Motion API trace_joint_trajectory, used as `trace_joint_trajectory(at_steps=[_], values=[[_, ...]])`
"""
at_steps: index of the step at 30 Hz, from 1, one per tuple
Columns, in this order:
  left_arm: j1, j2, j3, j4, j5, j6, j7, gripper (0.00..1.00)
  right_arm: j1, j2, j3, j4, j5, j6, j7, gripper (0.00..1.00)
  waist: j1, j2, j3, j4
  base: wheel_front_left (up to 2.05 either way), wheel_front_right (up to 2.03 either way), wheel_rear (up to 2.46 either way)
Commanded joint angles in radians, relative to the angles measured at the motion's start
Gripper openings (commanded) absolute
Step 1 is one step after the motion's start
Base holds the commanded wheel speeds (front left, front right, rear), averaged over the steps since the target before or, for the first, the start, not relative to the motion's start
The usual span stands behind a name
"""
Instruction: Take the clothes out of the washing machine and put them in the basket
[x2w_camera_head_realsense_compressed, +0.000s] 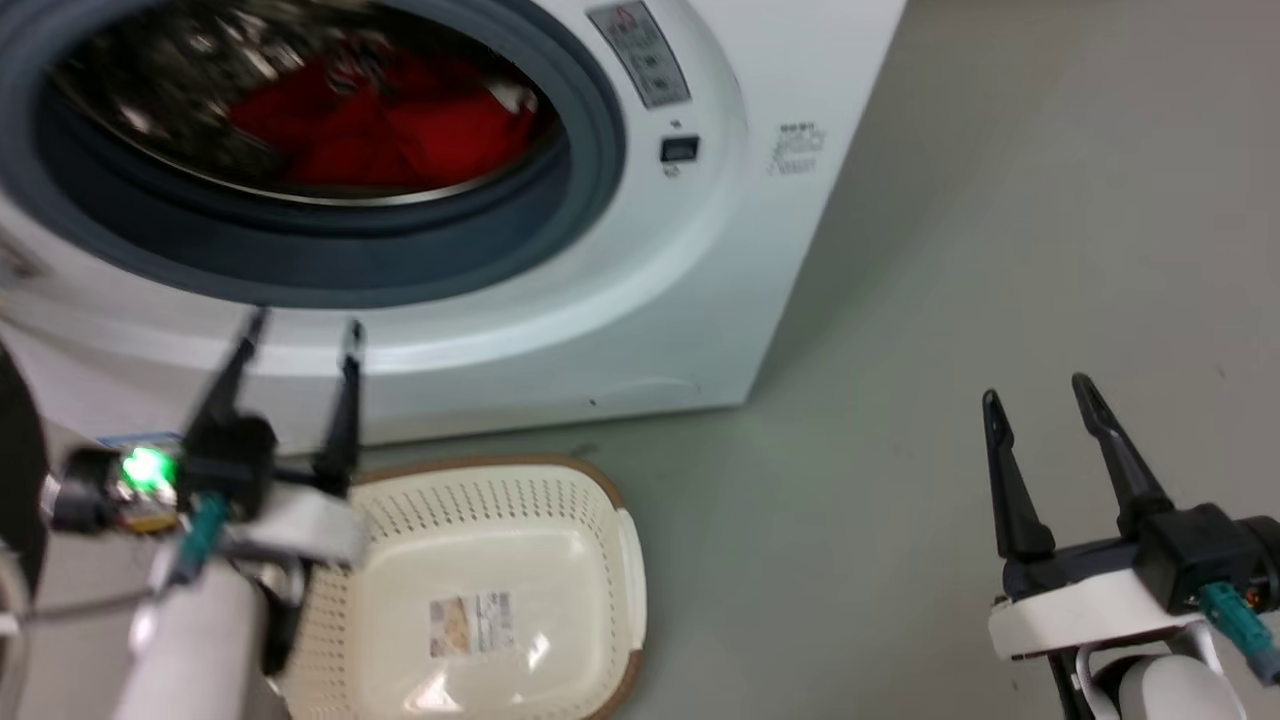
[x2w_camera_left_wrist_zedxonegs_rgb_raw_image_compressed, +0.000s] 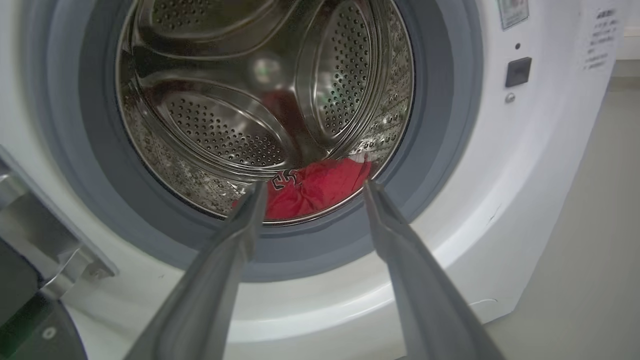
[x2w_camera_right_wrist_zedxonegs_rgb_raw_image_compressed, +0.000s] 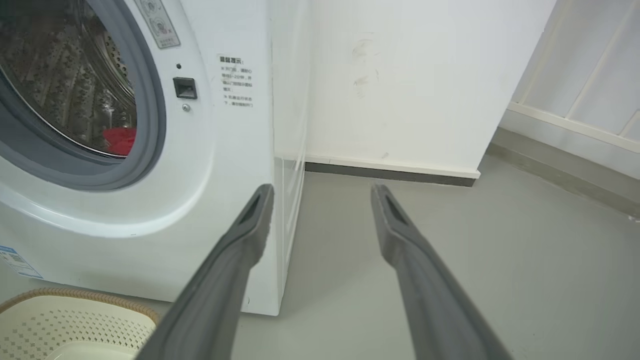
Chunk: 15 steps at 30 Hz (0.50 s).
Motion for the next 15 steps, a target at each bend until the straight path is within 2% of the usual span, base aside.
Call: trace_joint_trajectory(at_steps=[1,7,15], values=[[-0.042,0.020,0.011,0.022,-0.001,-0.007,-0.003,1.00,-0.018,0.001,0.001,-0.005,0.017,-0.001,-0.002,1.00,-0.0001,0.0000,0.111,-0.080,0.00,0.00,0.00],[-0.366,0.157,0.022,0.227,-0.002,-0.058,0.036,1.00,-0.063,0.002,0.004,-0.023,0.067,-0.001,-0.002,1.00,-0.0001,0.0000,0.276,-0.143,0.00,0.00,0.00],[-0.846,0.274,-0.062,0.427,-0.014,-0.085,0.359,1.00,-0.102,0.002,0.023,-0.061,0.131,-0.001,-0.002,1.00,-0.0001,0.0000,0.456,-0.198,0.00,0.00,0.00]])
